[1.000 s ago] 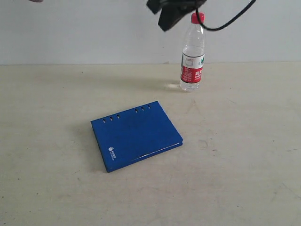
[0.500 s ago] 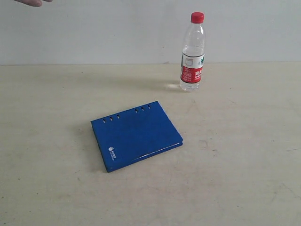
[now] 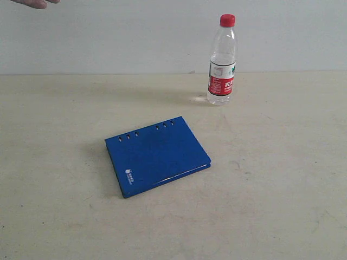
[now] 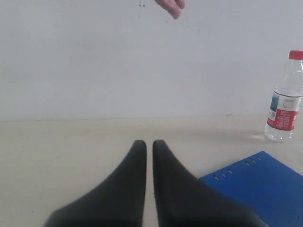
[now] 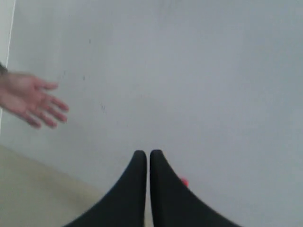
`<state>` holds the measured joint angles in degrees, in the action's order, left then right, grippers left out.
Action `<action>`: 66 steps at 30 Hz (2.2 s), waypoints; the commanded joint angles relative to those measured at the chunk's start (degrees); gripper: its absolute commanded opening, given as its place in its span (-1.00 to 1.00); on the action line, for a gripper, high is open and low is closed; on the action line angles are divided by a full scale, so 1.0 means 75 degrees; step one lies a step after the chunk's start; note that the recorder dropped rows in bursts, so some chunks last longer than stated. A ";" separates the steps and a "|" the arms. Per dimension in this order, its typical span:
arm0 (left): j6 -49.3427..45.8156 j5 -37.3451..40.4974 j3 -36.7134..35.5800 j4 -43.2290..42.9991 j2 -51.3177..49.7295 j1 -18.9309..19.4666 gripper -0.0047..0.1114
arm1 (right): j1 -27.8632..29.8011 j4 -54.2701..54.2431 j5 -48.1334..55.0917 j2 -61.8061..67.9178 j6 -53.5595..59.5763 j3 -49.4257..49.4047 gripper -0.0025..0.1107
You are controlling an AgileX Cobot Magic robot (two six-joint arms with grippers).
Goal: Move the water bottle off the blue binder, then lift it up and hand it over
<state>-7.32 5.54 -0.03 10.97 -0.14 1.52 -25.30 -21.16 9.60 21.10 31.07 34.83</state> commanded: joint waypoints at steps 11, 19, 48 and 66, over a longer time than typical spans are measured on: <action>0.1902 0.0443 0.0004 0.1263 0.0019 -0.0035 -0.84 | 0.0017 -0.0353 -0.3074 0.4692 -0.2534 -0.2863 -0.10; 0.1902 0.0835 0.0004 0.1282 0.0019 -0.0035 -0.84 | 0.0017 -0.0336 -0.4042 0.7037 -0.3276 -0.2525 0.14; -1.1736 0.2473 0.0719 1.1864 -0.4733 0.0017 -0.84 | 0.0048 -0.0394 0.3957 1.1368 -0.1465 0.4571 0.13; -1.2175 0.4855 0.4193 1.1864 -1.2838 -0.0011 -0.80 | 0.0488 -0.0746 0.3244 1.1382 -0.0227 0.4590 0.13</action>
<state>-98.02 35.72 28.16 99.54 -90.98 1.62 -23.63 -24.83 36.91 106.85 28.12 68.92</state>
